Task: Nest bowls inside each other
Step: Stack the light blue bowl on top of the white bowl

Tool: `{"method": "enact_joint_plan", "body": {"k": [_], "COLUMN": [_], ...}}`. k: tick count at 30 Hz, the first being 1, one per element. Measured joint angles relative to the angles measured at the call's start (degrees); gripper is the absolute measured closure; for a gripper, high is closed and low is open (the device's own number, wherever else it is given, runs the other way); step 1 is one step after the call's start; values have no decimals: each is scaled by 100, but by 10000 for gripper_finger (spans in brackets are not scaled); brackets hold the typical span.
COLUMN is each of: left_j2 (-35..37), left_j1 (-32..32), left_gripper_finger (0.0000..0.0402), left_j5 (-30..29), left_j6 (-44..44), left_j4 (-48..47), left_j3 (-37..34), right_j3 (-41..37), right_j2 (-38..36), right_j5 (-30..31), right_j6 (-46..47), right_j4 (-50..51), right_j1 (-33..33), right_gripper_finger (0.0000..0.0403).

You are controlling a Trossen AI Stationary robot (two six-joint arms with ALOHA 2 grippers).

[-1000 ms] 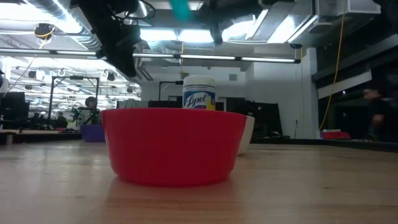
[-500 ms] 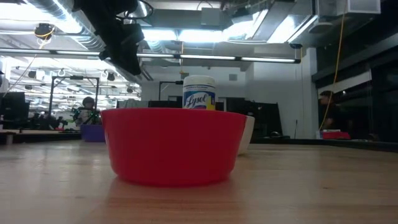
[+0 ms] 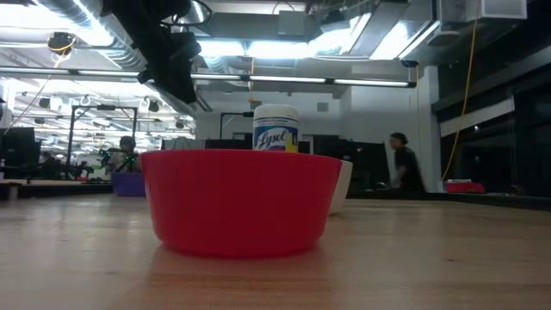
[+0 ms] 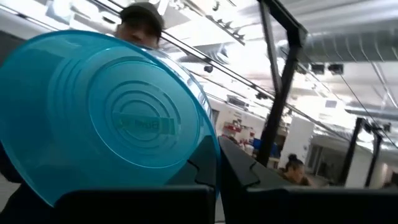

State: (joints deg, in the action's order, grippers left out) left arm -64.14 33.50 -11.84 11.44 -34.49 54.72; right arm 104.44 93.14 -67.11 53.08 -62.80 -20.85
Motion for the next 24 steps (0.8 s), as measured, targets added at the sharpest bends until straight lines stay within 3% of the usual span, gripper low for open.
{"method": "enact_joint_plan", "body": {"k": [20,24], "left_j2": [-4,-4], "left_j1": [0,0], "left_gripper_finger": [304,304], "left_j5": [107,107], "left_j6": [-11,-11], "left_j4": [-1,-1], "left_j3": [0,0], "right_j3": [0,0], "right_j2": [-102,-102], "right_j5": [-19,520], "right_j6": [-257,-479], "right_j4": [-88,205], "right_j1": [188,129], "right_gripper_finger": [399,400]}}
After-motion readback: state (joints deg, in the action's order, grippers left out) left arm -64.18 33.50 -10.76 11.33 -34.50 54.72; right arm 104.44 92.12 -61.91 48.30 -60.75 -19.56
